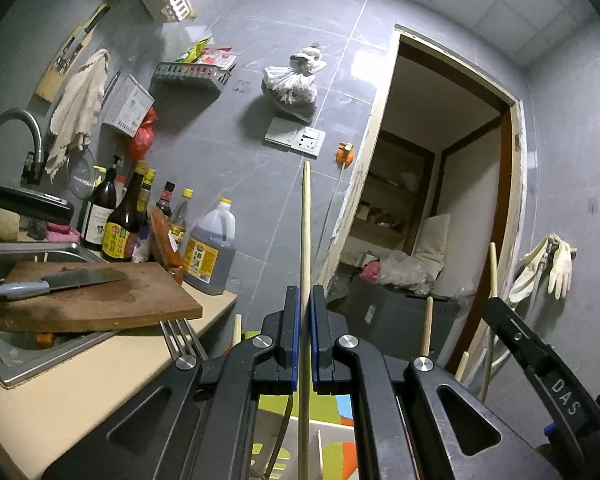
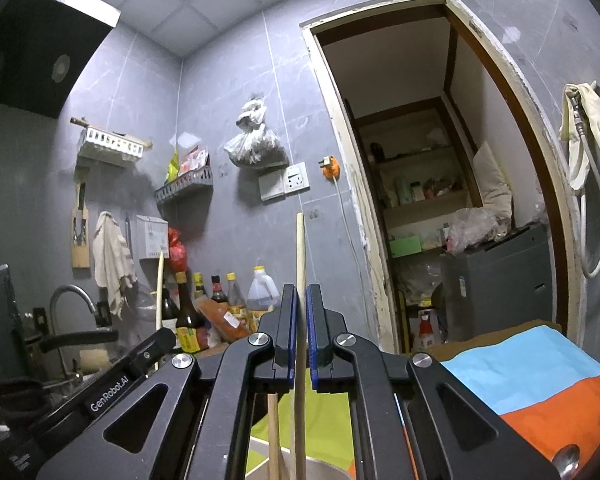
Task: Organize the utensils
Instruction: 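Carry both chopsticks up to the caddy with both tools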
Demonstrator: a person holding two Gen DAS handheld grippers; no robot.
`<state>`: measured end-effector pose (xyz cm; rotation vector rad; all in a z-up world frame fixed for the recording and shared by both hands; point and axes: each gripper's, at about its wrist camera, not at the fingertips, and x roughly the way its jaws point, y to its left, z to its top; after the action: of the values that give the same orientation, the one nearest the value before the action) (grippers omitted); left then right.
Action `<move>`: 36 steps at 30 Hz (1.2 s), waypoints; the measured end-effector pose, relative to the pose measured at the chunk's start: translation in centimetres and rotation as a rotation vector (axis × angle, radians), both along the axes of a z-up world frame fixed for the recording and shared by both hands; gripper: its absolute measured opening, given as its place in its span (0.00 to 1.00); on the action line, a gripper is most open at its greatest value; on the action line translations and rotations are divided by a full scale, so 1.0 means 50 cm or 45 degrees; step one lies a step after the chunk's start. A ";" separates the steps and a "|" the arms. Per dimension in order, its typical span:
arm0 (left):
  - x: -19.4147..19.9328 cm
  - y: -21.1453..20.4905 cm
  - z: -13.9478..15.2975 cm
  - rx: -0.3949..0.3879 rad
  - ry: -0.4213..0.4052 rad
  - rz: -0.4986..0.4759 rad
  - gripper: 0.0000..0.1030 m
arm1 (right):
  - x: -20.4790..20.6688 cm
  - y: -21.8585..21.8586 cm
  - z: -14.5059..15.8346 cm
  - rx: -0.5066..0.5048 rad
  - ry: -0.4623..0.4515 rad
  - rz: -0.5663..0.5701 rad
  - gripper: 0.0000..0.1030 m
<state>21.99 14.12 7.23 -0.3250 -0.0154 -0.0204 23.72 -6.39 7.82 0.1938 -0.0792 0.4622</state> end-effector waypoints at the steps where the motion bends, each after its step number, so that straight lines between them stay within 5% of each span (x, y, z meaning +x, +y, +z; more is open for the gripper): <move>1: 0.000 -0.002 -0.002 0.004 0.005 0.000 0.03 | 0.001 0.002 -0.002 -0.004 0.005 -0.001 0.03; 14: -0.001 -0.025 -0.027 0.067 0.076 -0.022 0.03 | 0.000 0.026 -0.039 -0.074 0.068 0.026 0.03; 36: -0.011 -0.018 -0.035 0.040 0.100 -0.031 0.09 | 0.008 0.026 -0.054 -0.088 0.098 0.031 0.06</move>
<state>21.42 13.23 5.45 -0.2947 0.0668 -0.0317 24.12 -5.12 5.10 0.1450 0.0144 0.4803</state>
